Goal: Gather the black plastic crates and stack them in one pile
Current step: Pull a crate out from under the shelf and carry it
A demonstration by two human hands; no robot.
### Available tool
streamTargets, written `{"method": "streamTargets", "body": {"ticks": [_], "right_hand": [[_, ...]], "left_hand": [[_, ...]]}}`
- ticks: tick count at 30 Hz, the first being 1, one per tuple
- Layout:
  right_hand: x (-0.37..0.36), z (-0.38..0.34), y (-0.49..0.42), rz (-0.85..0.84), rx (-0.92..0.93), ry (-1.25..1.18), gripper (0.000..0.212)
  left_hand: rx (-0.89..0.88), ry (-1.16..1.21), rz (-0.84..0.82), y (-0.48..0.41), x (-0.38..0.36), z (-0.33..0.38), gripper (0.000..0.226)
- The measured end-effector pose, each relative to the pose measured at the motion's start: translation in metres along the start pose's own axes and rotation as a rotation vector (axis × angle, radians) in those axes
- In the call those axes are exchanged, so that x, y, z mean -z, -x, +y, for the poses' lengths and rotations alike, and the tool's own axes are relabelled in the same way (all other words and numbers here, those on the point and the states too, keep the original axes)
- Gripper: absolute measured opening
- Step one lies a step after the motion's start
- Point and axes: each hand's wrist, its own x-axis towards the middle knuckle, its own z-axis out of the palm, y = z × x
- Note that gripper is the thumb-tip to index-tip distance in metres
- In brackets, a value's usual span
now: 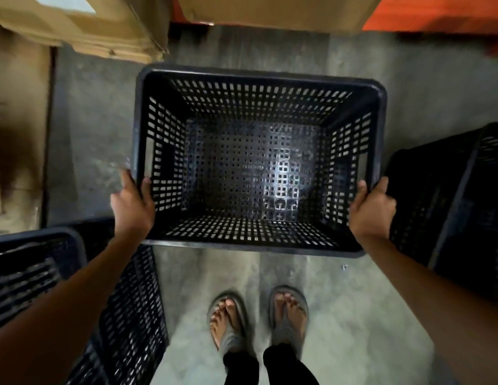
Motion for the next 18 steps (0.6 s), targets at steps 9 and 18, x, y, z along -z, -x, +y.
{"method": "streamTargets", "body": {"ticks": [9,18], "right_hand": [[0.012,0.0,-0.007,-0.19,-0.091,0.008,0.046],[0.154,-0.049,0.069,-0.66,-0.108,0.053,0.072]], "left_hand": [[0.153,0.173,-0.194,0.004,0.013,0.007,0.04],[0.186,0.093,-0.572,0.111,0.156,0.042,0.062]]}}
